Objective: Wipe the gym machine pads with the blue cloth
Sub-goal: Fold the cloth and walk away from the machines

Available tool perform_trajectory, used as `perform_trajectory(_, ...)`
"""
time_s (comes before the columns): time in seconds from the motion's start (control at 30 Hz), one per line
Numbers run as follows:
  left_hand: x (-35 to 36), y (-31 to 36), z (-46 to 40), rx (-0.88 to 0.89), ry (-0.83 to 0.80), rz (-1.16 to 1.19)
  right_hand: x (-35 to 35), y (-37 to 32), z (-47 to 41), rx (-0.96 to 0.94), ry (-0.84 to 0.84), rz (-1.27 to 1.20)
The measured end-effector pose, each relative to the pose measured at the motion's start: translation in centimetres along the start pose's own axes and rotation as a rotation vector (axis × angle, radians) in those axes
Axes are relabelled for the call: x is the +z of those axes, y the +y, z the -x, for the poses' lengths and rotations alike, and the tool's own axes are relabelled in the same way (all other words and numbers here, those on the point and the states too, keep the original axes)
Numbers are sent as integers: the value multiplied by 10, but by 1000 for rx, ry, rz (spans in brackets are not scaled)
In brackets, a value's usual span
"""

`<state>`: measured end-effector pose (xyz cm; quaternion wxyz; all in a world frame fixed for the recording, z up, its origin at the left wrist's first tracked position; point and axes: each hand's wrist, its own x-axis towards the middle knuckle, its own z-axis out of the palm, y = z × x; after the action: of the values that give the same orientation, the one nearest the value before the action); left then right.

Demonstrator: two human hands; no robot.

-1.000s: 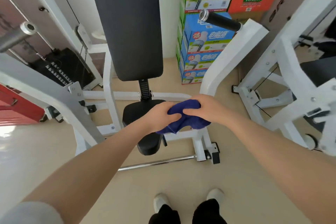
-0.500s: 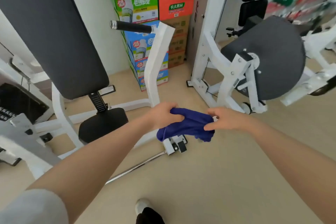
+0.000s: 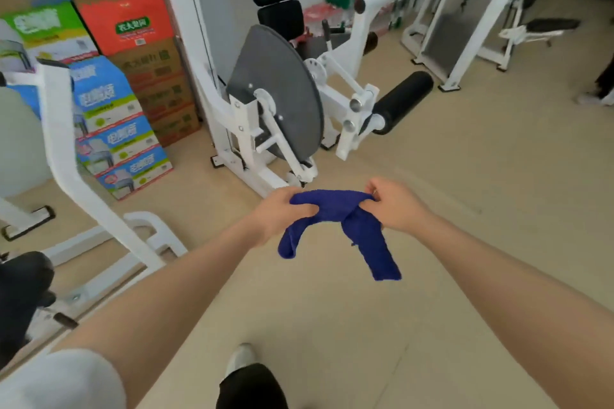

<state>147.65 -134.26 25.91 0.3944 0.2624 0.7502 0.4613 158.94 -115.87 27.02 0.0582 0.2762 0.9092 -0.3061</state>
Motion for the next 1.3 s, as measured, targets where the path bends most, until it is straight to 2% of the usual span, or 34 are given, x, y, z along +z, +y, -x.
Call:
perform_trajectory(0.1, 52, 32, -49, 43, -58, -39, -40, 43, -5, 219, 105, -394)
perform_trajectory(0.23, 117, 77, -120, 22, -146, 111, -93, 98, -21, 495, 156, -965)
perform_trajectory(0.33, 165, 110, -183, 1, -264, 211, -130, 146, -50, 570, 204, -1305)
perform_trajectory(0.43, 207, 143, -256, 22, -372, 181, -169, 195, -96, 559, 242, -1421)
perform_trajectory(0.5, 230, 166, -306, 51, -416, 130, -199, 225, -131, 565, 268, -1404)
perform_trajectory(0.63, 262, 212, -401, 17, -357, 57, -258, 282, -194, 598, 236, -1317)
perform_trajectory(0.73, 282, 245, -466, -9, -334, 36, -303, 326, -236, 552, 221, -1229)
perform_trajectory(0.9, 321, 294, -564, -17, -268, 47, -359, 393, -309, 443, 325, -975)
perform_trajectory(0.97, 335, 310, -609, -18, -226, 57, -377, 421, -342, 346, 266, -919)
perform_trajectory(1.13, 364, 361, -734, -18, -71, 188, -447, 494, -447, 161, 113, -955)
perform_trajectory(1.3, 389, 427, -852, -107, 46, 342, -533, 561, -552, 1, -87, -809)
